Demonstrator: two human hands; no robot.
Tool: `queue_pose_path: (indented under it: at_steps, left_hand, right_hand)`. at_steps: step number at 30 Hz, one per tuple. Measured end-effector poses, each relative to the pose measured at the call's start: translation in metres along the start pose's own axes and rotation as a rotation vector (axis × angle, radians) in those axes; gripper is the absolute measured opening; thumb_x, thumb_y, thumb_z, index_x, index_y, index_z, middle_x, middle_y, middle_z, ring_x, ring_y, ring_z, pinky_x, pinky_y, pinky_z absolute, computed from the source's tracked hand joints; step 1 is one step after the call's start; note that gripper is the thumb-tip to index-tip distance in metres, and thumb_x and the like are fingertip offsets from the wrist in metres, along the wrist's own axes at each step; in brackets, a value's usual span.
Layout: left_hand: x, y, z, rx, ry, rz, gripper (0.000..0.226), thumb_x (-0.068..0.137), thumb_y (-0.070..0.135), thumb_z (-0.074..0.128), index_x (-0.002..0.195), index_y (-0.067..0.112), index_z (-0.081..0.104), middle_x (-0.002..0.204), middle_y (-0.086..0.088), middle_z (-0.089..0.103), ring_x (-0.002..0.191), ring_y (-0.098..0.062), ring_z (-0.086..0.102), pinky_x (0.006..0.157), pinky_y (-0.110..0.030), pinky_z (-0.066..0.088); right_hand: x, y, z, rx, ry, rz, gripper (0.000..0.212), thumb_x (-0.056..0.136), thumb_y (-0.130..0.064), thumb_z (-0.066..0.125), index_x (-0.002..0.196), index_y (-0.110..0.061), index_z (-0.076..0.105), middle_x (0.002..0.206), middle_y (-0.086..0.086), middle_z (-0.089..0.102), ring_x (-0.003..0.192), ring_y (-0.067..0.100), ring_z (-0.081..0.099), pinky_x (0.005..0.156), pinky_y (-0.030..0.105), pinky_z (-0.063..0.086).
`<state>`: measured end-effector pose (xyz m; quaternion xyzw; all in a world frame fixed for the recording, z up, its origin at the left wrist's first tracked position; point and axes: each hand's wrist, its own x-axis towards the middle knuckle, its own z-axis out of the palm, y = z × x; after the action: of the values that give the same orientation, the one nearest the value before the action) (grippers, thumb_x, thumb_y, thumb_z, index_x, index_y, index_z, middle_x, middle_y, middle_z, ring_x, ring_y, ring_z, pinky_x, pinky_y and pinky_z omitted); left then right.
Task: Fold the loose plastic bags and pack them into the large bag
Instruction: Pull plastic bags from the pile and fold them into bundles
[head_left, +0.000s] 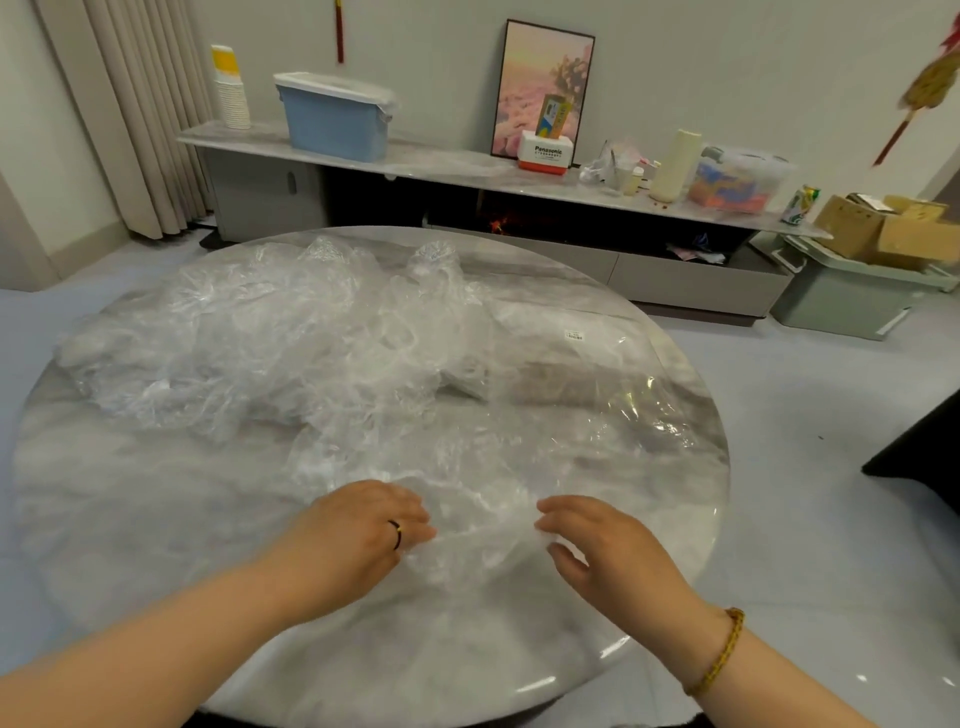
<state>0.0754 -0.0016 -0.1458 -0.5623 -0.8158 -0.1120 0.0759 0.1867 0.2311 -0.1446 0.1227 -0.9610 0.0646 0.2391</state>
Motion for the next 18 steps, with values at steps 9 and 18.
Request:
queue_pose_path:
  at_steps: [9,18]
  left_hand:
    - [-0.008,0.029,0.015,-0.155,-0.289,-0.28,0.105,0.049,0.053,-0.012,0.135,0.032,0.044,0.145,0.019,0.034,0.131,-0.002,0.036,0.099,-0.015,0.033]
    - [-0.008,0.029,0.013,-0.23,-0.351,-0.236,0.101,0.049,0.067,0.006,0.145,0.037,0.01,0.149,0.023,-0.004,0.14,-0.001,0.014,0.101,-0.007,0.008]
  right_hand:
    - [-0.017,-0.015,0.025,-0.126,-0.136,-0.118,0.071,0.034,-0.032,0.081,0.095,-0.024,0.046,0.085,-0.007,0.063,0.081,0.009,0.048,0.073,0.017,0.042]
    - [-0.009,-0.019,0.011,0.26,-0.428,0.231,0.029,0.09,-0.023,0.034,0.088,-0.012,0.062,0.081,0.004,0.064,0.072,0.017,0.057,0.066,0.022,0.041]
